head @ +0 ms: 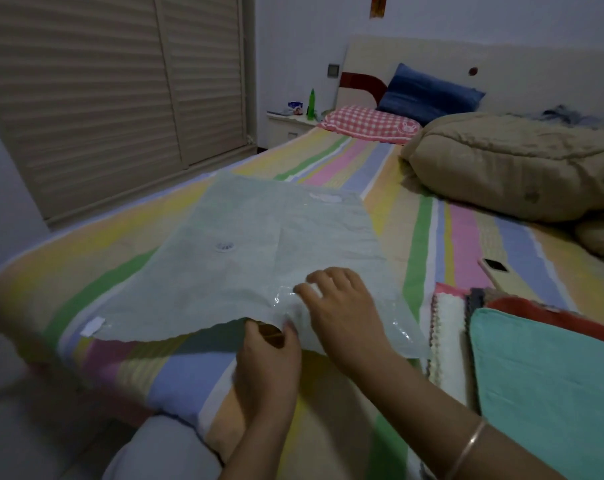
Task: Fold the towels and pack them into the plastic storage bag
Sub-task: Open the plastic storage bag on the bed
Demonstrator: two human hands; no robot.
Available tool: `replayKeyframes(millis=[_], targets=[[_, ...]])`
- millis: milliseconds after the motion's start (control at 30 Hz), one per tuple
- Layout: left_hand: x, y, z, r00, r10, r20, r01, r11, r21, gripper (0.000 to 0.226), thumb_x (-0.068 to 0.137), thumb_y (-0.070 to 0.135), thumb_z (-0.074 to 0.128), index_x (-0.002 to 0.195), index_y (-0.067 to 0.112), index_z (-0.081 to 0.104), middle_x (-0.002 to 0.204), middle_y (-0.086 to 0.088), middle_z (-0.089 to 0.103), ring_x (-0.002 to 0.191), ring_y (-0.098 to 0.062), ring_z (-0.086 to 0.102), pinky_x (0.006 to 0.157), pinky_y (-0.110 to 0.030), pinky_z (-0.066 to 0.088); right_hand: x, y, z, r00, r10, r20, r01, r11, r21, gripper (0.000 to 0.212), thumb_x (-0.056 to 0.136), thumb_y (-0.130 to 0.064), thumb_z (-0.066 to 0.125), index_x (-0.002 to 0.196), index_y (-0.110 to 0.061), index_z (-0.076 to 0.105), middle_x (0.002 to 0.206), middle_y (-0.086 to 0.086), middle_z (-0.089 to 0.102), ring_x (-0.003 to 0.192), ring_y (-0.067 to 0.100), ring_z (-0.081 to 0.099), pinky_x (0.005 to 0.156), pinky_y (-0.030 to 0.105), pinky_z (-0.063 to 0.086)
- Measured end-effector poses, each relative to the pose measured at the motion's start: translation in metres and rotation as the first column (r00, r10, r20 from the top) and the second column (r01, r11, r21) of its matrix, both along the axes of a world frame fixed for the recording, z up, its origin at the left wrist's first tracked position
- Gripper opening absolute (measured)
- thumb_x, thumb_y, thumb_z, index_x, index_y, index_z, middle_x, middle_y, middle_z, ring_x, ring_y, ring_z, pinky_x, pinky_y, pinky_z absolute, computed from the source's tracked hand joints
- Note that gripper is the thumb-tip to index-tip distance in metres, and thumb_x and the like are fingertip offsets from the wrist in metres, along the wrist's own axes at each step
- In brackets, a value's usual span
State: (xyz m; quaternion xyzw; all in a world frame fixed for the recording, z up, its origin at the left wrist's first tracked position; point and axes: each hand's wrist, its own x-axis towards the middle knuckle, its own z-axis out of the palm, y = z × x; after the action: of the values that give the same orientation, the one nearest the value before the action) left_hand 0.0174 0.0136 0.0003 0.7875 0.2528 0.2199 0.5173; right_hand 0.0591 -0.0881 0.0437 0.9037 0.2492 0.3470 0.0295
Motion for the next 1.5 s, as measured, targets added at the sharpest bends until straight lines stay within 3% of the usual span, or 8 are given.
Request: replayKeyframes(millis=[167, 367, 500, 667, 800, 1033, 1233, 1500], targets=[[0.016, 0.024, -0.007, 0.993, 0.101, 0.068, -0.083, 0.97, -0.229, 0.031, 0.083, 0.047, 0.061, 0.071, 0.02, 0.056, 0.069, 0.001, 0.065, 0.067, -0.026, 0.064, 0.065, -0.043, 0.055, 0.017, 0.015, 0.0, 0.997, 0.031, 0.072, -0.03, 0.999, -0.012, 0.018, 0.063, -0.004, 0.067, 0.063, -0.016, 0.054, 0.059, 0.003, 0.048, 0.065, 0.028, 0.05, 0.078, 0.034, 0.036], [0.026, 0.031, -0.018, 0.998, 0.063, 0.008, -0.062, 0.99, -0.127, 0.037, 0.084, 0.043, 0.061, 0.059, 0.016, 0.052, 0.056, 0.002, 0.062, 0.058, -0.025, 0.063, 0.06, -0.041, 0.054, 0.037, 0.022, 0.028, 0.996, -0.056, -0.073, 0.065, 0.99, 0.122, 0.026, 0.057, -0.013, 0.081, 0.058, -0.017, 0.056, 0.054, 0.003, 0.053, 0.059, 0.029, 0.053, 0.057, 0.031, 0.038], [0.045, 0.048, -0.022, 0.982, -0.018, -0.188, 0.006, 0.998, -0.068, 0.03, 0.081, 0.038, 0.06, 0.062, 0.016, 0.058, 0.05, 0.002, 0.063, 0.061, -0.027, 0.066, 0.07, -0.039, 0.054, 0.074, 0.011, 0.1, 0.981, -0.178, -0.074, 0.192, 0.88, 0.434, 0.007, 0.081, -0.023, 0.07, 0.08, -0.016, 0.069, 0.077, 0.014, 0.066, 0.077, 0.037, 0.06, 0.064, 0.036, 0.045], [0.059, 0.055, -0.003, 0.949, -0.148, -0.279, 0.132, 0.988, -0.074, 0.02, 0.079, 0.029, 0.058, 0.068, 0.012, 0.059, 0.062, -0.002, 0.066, 0.072, -0.03, 0.067, 0.072, -0.034, 0.053, 0.092, -0.006, 0.132, 0.972, -0.222, -0.071, 0.227, 0.836, 0.5, 0.016, 0.092, -0.031, 0.058, 0.093, -0.018, 0.067, 0.089, 0.007, 0.069, 0.087, 0.029, 0.059, 0.074, 0.041, 0.048], [0.06, 0.047, 0.043, 0.998, -0.055, -0.041, 0.051, 0.996, -0.073, 0.03, 0.078, 0.037, 0.072, 0.093, 0.015, 0.057, 0.088, 0.001, 0.06, 0.083, -0.021, 0.056, 0.069, -0.028, 0.038, 0.072, -0.001, 0.103, 0.982, -0.188, 0.001, 0.17, 0.893, 0.417, 0.012, 0.085, -0.021, 0.066, 0.078, -0.011, 0.065, 0.071, 0.012, 0.063, 0.074, 0.037, 0.057, 0.062, 0.036, 0.039], [0.063, 0.07, 0.055, 0.935, 0.315, 0.165, -0.247, 0.909, -0.334, 0.025, 0.085, 0.031, 0.067, 0.075, 0.009, 0.06, 0.072, -0.005, 0.062, 0.073, -0.029, 0.058, 0.065, -0.028, 0.036, 0.058, 0.009, 0.068, 0.994, -0.111, -0.011, 0.111, 0.972, 0.209, 0.024, 0.066, -0.009, 0.069, 0.088, -0.018, 0.066, 0.084, 0.002, 0.064, 0.079, 0.03, 0.057, 0.068, 0.037, 0.043], [0.044, 0.058, 0.035, 0.971, 0.145, 0.192, -0.137, 0.989, -0.054, 0.031, 0.083, 0.024, 0.069, 0.058, 0.018, 0.05, 0.056, 0.004, 0.053, 0.058, -0.02, 0.049, 0.05, -0.027, 0.027, 0.06, 0.059, 0.052, 0.96, 0.276, -0.054, -0.281, 0.947, -0.159, 0.025, 0.062, -0.024, 0.08, 0.083, -0.021, 0.068, 0.078, 0.0, 0.064, 0.079, 0.027, 0.058, 0.071, 0.036, 0.048], [0.043, 0.085, -0.016, 0.947, 0.122, -0.297, 0.013, 0.91, 0.414, 0.029, 0.089, 0.037, 0.051, 0.085, 0.012, 0.065, 0.09, -0.011, 0.069, 0.089, -0.034, 0.065, 0.069, -0.036, 0.049, 0.099, 0.092, 0.126, 0.999, 0.004, 0.039, -0.011, 0.984, 0.175, 0.011, 0.079, -0.025, 0.072, 0.08, -0.013, 0.073, 0.076, 0.008, 0.07, 0.082, 0.032, 0.058, 0.073, 0.038, 0.041]])
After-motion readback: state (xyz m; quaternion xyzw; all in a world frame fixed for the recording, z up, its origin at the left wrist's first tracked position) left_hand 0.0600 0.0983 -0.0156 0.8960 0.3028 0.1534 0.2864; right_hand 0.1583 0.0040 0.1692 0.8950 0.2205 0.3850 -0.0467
